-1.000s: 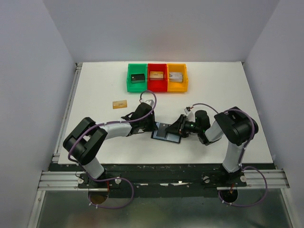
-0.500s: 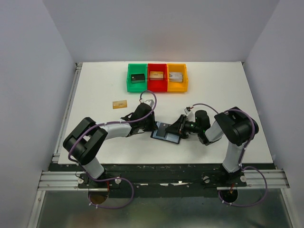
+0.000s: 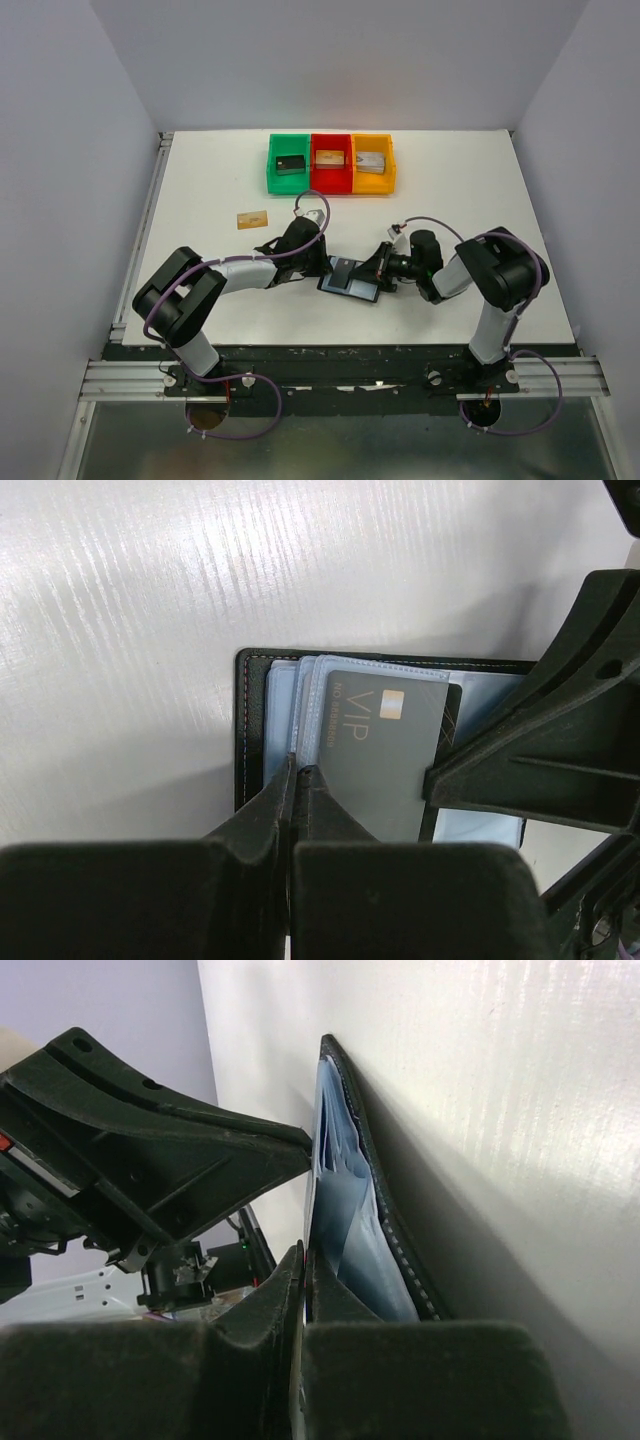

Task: Take the credit cards out of the card holder
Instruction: Remove the credit card from the card holder.

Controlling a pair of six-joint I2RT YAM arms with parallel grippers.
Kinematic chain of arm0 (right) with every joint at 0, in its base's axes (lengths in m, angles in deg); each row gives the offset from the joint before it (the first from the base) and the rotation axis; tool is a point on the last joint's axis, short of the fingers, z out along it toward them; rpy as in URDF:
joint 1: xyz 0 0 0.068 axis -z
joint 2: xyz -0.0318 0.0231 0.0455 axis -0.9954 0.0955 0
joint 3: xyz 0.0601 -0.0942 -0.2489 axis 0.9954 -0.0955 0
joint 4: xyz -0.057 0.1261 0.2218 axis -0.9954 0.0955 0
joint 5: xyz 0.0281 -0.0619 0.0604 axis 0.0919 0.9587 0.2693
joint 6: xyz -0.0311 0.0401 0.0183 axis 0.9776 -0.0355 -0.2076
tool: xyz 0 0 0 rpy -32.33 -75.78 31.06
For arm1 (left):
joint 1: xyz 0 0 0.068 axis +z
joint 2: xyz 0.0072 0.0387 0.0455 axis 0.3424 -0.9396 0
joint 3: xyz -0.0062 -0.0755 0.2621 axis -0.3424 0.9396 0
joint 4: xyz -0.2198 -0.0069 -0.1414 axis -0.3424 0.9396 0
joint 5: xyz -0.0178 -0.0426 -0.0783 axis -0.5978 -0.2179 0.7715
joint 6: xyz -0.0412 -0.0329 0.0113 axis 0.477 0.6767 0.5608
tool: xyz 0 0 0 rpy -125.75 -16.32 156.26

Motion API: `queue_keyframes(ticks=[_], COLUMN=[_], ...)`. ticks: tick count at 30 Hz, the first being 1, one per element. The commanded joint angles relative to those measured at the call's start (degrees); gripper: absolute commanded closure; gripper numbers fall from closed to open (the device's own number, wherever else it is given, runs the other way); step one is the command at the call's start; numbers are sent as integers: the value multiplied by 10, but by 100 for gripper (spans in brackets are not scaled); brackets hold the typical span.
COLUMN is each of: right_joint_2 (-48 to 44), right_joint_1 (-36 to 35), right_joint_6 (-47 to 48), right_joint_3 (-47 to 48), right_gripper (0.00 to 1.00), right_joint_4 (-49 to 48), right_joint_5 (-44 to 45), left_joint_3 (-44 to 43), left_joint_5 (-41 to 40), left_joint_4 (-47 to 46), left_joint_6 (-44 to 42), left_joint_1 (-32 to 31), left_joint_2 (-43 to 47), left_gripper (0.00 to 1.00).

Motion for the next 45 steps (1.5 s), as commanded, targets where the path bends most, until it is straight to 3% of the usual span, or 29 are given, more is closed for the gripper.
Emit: queue_keyframes(ticks=[1, 6, 16, 36, 45], right_joint_2=[-29, -53, -100, -146, -149], right_joint_1=[-6, -6, -6, -5, -5], right_joint_6=[20, 59, 142, 212, 250], right_joint_3=[19, 23, 46, 55, 85], right_gripper=[93, 100, 100, 100, 100], right_joint_4=[8, 75, 240, 357, 423], right_joint_5=[8, 14, 41, 80, 84], left_joint_3=[6, 11, 19, 25, 6], left_joint_5=[30, 22, 5, -12, -23], left_joint_4=[25, 30, 39, 52, 71], left_joint_6=[11, 16, 27, 35, 11], left_joint_1=[-14, -11, -8, -6, -7], left_joint_2=[-7, -5, 0, 7, 57], left_gripper=[100, 100, 100, 100, 100])
